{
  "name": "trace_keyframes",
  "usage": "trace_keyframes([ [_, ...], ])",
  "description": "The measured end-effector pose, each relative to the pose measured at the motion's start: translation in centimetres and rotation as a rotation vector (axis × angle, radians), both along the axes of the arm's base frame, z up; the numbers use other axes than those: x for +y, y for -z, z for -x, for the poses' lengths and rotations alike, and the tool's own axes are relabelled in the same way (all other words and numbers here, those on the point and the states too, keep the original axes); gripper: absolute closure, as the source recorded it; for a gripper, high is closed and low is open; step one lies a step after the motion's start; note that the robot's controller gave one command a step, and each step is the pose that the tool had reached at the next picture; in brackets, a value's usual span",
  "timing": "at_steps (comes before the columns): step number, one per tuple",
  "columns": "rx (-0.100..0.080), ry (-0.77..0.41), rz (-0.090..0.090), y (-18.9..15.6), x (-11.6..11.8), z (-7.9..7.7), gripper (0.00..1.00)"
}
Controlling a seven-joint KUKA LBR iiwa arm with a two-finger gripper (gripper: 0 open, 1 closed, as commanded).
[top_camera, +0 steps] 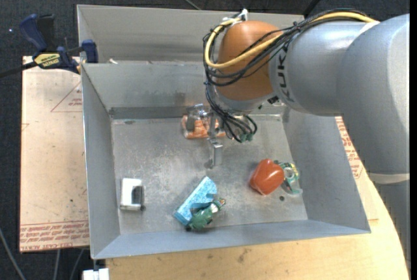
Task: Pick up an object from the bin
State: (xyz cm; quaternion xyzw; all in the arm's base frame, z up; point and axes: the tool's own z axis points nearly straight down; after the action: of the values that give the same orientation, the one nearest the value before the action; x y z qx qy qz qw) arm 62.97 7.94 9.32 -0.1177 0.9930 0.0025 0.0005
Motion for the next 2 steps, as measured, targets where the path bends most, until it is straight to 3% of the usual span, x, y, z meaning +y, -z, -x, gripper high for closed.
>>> trace_keyframes([
  [1, -0.002, 0.074, 0.006, 0.7, -2.6, -0.4, 0.00],
  [2, -0.001, 0.043, 0.001, -1.8, -5.8, -1.4, 0.00],
])
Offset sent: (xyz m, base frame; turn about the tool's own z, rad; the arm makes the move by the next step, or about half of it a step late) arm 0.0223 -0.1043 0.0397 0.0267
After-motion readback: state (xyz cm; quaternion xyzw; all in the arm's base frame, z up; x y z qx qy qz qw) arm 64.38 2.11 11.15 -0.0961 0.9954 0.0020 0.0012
